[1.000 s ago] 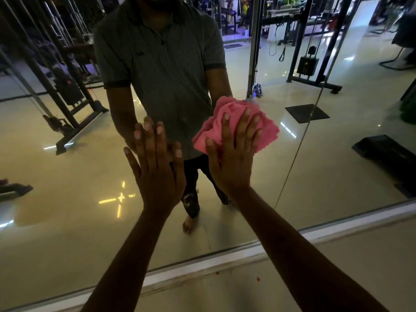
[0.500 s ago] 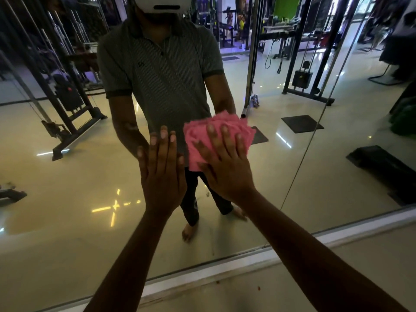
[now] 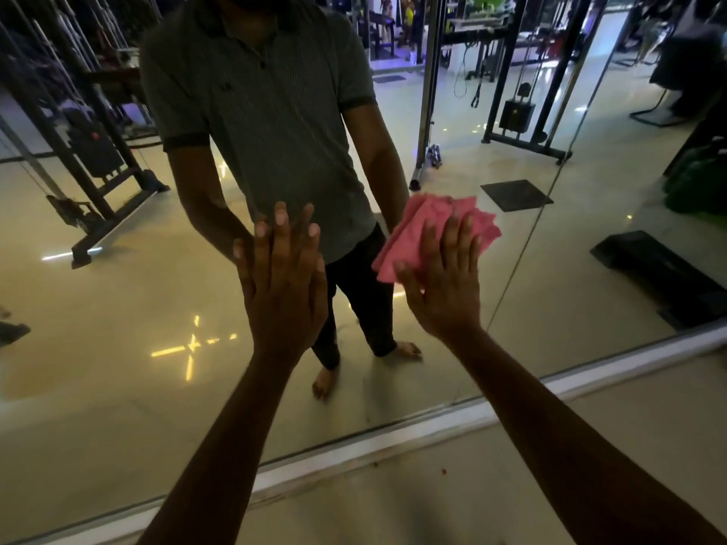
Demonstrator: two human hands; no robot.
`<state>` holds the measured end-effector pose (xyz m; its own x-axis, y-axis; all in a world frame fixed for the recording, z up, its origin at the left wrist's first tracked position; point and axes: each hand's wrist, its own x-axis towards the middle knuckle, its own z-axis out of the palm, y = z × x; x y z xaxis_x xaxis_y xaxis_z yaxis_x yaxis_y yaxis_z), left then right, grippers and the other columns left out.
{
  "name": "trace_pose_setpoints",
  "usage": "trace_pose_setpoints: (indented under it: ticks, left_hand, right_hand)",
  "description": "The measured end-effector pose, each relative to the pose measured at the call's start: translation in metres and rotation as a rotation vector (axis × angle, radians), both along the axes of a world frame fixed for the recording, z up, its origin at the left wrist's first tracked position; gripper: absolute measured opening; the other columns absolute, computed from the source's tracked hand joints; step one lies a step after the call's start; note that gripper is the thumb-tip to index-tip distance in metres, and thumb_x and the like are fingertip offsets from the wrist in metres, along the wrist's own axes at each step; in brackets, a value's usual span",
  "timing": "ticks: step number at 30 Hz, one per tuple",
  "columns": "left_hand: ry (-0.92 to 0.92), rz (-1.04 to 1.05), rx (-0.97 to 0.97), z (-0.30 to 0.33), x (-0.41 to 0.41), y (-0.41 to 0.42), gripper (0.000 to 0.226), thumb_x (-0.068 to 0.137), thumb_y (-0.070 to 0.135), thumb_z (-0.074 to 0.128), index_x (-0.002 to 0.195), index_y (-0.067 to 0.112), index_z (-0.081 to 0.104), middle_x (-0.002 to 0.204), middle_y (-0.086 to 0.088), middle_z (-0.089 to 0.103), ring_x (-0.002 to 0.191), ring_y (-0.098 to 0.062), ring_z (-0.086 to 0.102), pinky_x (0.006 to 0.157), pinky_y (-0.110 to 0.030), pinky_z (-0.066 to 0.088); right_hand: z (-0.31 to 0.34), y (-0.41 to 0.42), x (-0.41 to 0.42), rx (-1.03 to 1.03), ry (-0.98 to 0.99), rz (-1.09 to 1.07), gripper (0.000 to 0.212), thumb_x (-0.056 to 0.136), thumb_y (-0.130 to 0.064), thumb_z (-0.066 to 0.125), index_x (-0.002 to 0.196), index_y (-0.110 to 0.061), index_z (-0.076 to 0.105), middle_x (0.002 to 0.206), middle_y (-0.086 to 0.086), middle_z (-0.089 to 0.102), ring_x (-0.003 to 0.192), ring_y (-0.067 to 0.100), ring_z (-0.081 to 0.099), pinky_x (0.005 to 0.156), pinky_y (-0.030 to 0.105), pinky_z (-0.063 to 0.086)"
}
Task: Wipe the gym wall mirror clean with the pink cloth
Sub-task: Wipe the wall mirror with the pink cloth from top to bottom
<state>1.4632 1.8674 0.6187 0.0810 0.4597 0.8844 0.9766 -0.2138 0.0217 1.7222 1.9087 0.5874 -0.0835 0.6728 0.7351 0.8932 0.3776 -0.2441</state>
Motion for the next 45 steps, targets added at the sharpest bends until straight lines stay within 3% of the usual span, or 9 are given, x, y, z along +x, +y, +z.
trace_pose_setpoints:
  ticks: [3, 8, 12, 15, 21, 28, 33, 40, 45]
  left_hand:
    - [0.074, -0.036, -0.069, -0.022, 0.027, -0.003, 0.070, 0.113, 0.033, 0.057, 0.172, 0.023, 0.022, 0.175, -0.019, 0.026, 0.161, -0.046, 0.028, 0.130, -0.069, 0.019]
    - [-0.006, 0.028, -0.201, -0.052, 0.074, -0.005, 0.061, 0.115, 0.035, 0.053, 0.170, 0.017, 0.033, 0.178, -0.017, 0.019, 0.165, -0.043, 0.017, 0.132, -0.067, 0.016]
    - [0.014, 0.051, -0.182, -0.059, 0.095, -0.004, 0.063, 0.114, 0.033, 0.055, 0.171, 0.018, 0.033, 0.179, -0.014, 0.016, 0.165, -0.040, 0.019, 0.134, -0.060, 0.009]
    - [0.028, 0.045, -0.215, -0.061, 0.116, 0.001, 0.062, 0.115, 0.033, 0.054, 0.171, 0.018, 0.032, 0.179, -0.013, 0.013, 0.166, -0.037, 0.013, 0.134, -0.060, 0.007]
    - [0.007, 0.091, -0.286, -0.081, 0.145, 0.008, 0.060, 0.115, 0.032, 0.053, 0.170, 0.019, 0.033, 0.179, -0.014, 0.007, 0.166, -0.038, 0.008, 0.133, -0.066, 0.012]
    - [-0.024, 0.146, -0.194, -0.110, 0.153, 0.028, 0.064, 0.111, 0.033, 0.062, 0.168, 0.021, 0.037, 0.172, -0.027, 0.023, 0.165, -0.038, 0.001, 0.128, -0.074, 0.017]
    - [-0.028, 0.158, -0.141, -0.131, 0.153, 0.034, 0.071, 0.111, 0.033, 0.061, 0.171, 0.022, 0.024, 0.174, -0.022, 0.018, 0.166, -0.030, -0.010, 0.130, -0.070, 0.014]
    - [0.031, 0.174, -0.093, -0.159, 0.150, 0.043, 0.072, 0.110, 0.037, 0.061, 0.170, 0.020, 0.024, 0.179, 0.002, -0.018, 0.166, -0.027, -0.014, 0.132, -0.066, 0.011]
    - [0.092, 0.178, -0.070, -0.164, 0.143, 0.045, 0.065, 0.113, 0.036, 0.055, 0.170, 0.019, 0.027, 0.175, -0.022, 0.026, 0.164, -0.041, 0.013, 0.130, -0.066, 0.017]
  right_hand:
    - [0.021, 0.010, -0.008, -0.009, 0.208, -0.042, 0.083, 0.114, -0.049, 0.049, 0.173, -0.006, 0.010, 0.180, 0.025, -0.006, 0.168, 0.049, -0.003, 0.134, 0.069, 0.004]
    - [-0.072, -0.010, 0.021, -0.087, -0.007, 0.091, 0.080, 0.116, -0.059, 0.040, 0.170, -0.004, 0.017, 0.179, 0.029, 0.002, 0.167, 0.050, 0.000, 0.132, 0.073, 0.013]
    - [-0.081, 0.008, 0.080, -0.254, 0.367, -0.200, 0.079, 0.118, -0.047, 0.042, 0.167, 0.005, 0.008, 0.175, 0.039, 0.010, 0.164, 0.057, 0.009, 0.129, 0.075, 0.014]
    - [-0.054, 0.030, 0.079, -0.127, 0.445, -0.126, 0.081, 0.116, -0.034, 0.053, 0.168, 0.012, 0.010, 0.176, 0.037, 0.006, 0.166, 0.054, 0.006, 0.133, 0.070, 0.013]
    - [-0.139, 0.015, 0.098, -0.130, 0.000, 0.101, 0.100, 0.106, -0.051, 0.070, 0.174, -0.015, 0.006, 0.175, 0.029, 0.020, 0.165, 0.050, 0.007, 0.126, 0.076, 0.026]
    - [-0.130, 0.030, 0.087, -0.114, 0.216, 0.055, 0.087, 0.110, -0.054, 0.055, 0.170, -0.008, 0.013, 0.177, 0.031, 0.015, 0.164, 0.056, 0.009, 0.135, 0.068, 0.008]
    - [-0.197, 0.033, 0.114, 0.014, -0.096, 0.192, 0.098, 0.110, -0.052, 0.061, 0.175, -0.026, -0.008, 0.182, 0.005, -0.020, 0.168, 0.038, -0.012, 0.134, 0.067, 0.003]
    - [-0.187, 0.044, 0.098, -0.031, 0.099, 0.036, 0.077, 0.114, -0.053, 0.045, 0.168, -0.006, 0.017, 0.176, 0.031, 0.014, 0.162, 0.059, 0.011, 0.132, 0.073, 0.007]
    - [-0.255, 0.034, 0.124, 0.026, -0.212, 0.159, 0.082, 0.112, -0.050, 0.061, 0.171, -0.015, 0.017, 0.174, 0.023, 0.020, 0.162, 0.053, 0.016, 0.124, 0.081, 0.023]
